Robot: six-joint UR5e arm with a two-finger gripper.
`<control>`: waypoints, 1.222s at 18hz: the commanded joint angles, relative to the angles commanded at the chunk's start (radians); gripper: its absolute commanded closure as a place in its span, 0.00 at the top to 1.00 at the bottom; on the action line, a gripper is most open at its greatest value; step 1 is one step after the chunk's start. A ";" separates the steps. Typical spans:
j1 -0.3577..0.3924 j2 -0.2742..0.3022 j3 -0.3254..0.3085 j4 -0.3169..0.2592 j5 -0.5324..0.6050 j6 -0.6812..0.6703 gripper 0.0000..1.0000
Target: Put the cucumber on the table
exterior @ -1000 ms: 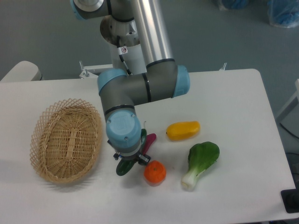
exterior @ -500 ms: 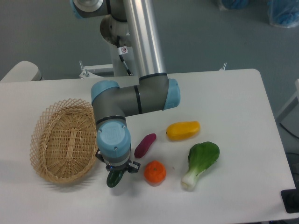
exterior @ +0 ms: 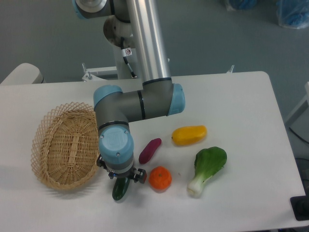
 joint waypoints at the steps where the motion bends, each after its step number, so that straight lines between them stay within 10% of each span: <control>1: 0.002 0.002 0.003 0.002 0.000 0.002 1.00; 22: 0.288 -0.003 0.233 -0.037 0.026 0.850 1.00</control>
